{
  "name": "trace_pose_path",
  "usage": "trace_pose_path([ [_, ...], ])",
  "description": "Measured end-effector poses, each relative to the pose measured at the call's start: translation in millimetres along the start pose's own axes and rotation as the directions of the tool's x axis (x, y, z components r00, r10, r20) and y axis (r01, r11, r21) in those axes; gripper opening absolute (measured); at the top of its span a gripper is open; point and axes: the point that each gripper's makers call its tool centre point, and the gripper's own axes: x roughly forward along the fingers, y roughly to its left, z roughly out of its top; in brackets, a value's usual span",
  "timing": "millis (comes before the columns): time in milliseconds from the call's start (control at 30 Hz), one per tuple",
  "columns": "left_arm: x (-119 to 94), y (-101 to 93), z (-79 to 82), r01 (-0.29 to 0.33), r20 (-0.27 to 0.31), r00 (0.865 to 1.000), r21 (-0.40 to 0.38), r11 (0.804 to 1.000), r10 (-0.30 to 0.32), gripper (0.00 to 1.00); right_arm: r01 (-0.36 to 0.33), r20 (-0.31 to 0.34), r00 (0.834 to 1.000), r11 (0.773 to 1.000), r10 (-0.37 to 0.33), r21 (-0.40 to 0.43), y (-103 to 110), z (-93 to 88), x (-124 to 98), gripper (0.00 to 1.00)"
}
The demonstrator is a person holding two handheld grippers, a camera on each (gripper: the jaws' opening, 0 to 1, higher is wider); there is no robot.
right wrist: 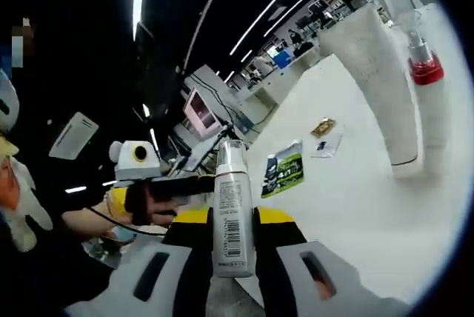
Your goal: Arrange the skincare products in the storage area until every visible bottle or jar stands upright without overlapping.
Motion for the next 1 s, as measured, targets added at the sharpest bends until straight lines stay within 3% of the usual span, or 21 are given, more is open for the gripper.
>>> trace_pose_path([
  [133, 4, -19.0, 20.4, 0.078, 0.078, 0.994, -0.029, 0.997, -0.076, 0.69, -0.099, 0.074, 0.993, 0.994, 0.096, 0.038, 27, 14.8, -6, 0.20],
  [267, 5, -33.8, 34.4, 0.140, 0.120, 0.983, -0.029, 0.990, -0.136, 0.55, -0.192, 0.127, 0.975, 0.979, 0.183, 0.062, 47, 25.7, -14, 0.20],
  [433, 14, -67.7, 44.2, 0.255, 0.159, 0.956, -0.030, 0.966, -0.247, 0.41, -0.288, 0.184, 0.945, 0.954, 0.271, 0.079, 69, 37.6, -28, 0.21],
  [600, 22, -95.1, 47.2, 0.335, 0.170, 0.930, -0.033, 0.941, -0.325, 0.30, -0.334, 0.186, 0.930, 0.940, 0.315, 0.077, 79, 42.1, -40, 0.21],
  [900, 39, -120.6, 48.0, 0.359, 0.149, 0.922, 0.025, 0.933, -0.359, 0.17, -0.349, 0.173, 0.926, 0.936, 0.335, 0.052, 83, 44.0, -58, 0.21],
  [1000, 46, -119.8, 47.4, 0.320, 0.133, 0.938, 0.021, 0.947, -0.319, 0.17, -0.321, 0.185, 0.933, 0.946, 0.309, 0.043, 78, 46.9, -64, 0.21],
])
